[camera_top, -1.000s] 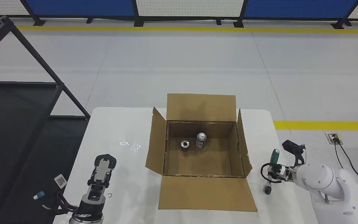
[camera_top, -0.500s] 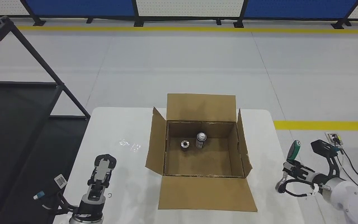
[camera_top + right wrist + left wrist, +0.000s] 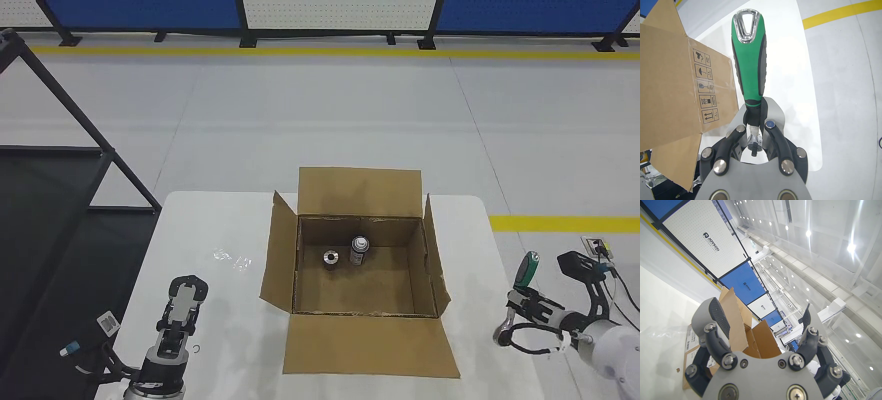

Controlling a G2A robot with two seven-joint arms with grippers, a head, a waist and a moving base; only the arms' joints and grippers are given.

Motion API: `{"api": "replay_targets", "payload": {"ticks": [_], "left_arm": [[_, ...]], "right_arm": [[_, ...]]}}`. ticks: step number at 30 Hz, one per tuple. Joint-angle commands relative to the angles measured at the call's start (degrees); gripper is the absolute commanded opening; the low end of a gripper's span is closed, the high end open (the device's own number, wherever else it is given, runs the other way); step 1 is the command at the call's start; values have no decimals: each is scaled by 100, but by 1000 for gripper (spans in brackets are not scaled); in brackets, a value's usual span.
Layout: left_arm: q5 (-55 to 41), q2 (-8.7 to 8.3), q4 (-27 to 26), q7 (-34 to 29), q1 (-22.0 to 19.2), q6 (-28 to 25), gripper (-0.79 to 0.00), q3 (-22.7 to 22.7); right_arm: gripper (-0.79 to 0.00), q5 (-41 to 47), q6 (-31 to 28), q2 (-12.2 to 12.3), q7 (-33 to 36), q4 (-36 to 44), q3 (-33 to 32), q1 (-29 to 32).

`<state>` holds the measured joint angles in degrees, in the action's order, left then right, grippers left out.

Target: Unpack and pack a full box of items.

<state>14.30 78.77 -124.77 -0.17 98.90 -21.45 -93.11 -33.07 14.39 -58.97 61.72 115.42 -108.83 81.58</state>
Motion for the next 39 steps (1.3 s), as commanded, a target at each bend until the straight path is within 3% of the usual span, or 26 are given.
{"api": "replay_targets", "payload": {"ticks": [1,5,12,16,20,24,31,39], "left_arm": [[0,0,0,0,0,0,0,0],[0,0,0,0,0,0,0,0],[0,0,0,0,0,0,0,0],[0,0,0,0,0,0,0,0],[0,0,0,0,0,0,0,0],[0,0,0,0,0,0,0,0],[0,0,0,0,0,0,0,0],[0,0,0,0,0,0,0,0]], "right_arm": [[-785,107,-77,-10,-197,-148,115,-9],[-785,141,-156,-13,-672,232,105,-102],[-785,-292,-354,10,-1154,1923,-140,65],[-785,-317,-1165,85,-1097,1923,55,-521],[-785,-686,-1672,180,-611,1923,737,-1391],[-785,-1196,-2186,226,-160,1923,1894,-2323],[-785,-1770,-1779,130,628,1923,3699,-3582],[-785,-1770,-1779,130,628,1923,3699,-3582]]}}
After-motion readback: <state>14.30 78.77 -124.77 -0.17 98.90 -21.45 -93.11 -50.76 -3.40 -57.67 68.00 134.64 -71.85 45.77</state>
